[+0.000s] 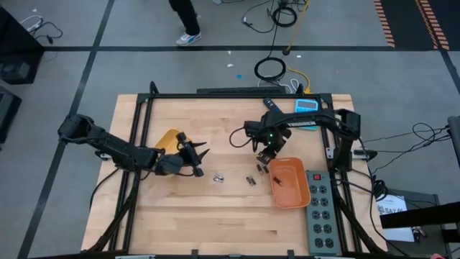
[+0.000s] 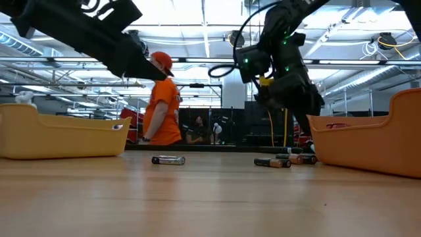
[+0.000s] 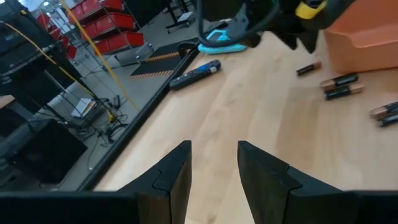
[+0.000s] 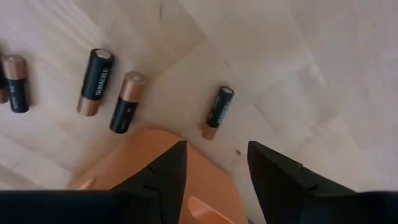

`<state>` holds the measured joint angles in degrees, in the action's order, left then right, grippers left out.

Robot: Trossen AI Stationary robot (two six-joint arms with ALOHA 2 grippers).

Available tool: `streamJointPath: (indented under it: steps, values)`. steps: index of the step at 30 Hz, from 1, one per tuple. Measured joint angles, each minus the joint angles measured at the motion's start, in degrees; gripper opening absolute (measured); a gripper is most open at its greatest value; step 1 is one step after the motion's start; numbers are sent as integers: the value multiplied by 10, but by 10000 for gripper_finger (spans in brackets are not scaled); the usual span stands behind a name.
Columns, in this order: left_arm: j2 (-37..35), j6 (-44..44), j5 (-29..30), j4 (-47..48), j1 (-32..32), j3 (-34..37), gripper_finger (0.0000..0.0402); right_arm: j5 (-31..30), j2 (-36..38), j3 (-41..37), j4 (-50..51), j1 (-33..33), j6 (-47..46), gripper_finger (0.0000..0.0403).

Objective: Sort batteries
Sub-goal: Put the black battery into the orange bin

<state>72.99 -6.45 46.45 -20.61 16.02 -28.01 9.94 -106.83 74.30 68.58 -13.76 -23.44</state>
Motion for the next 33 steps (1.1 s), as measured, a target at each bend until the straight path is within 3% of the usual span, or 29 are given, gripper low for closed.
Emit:
streamJointPath:
  steps: [11, 33]
  values:
    - [0, -4, -60, 0, -41, 0, 138, 14, -25, 0, 40, 25, -1, 160]
    - [0, -3, -69, -3, -44, 0, 138, -39, -43, 0, -33, 10, -24, 160]
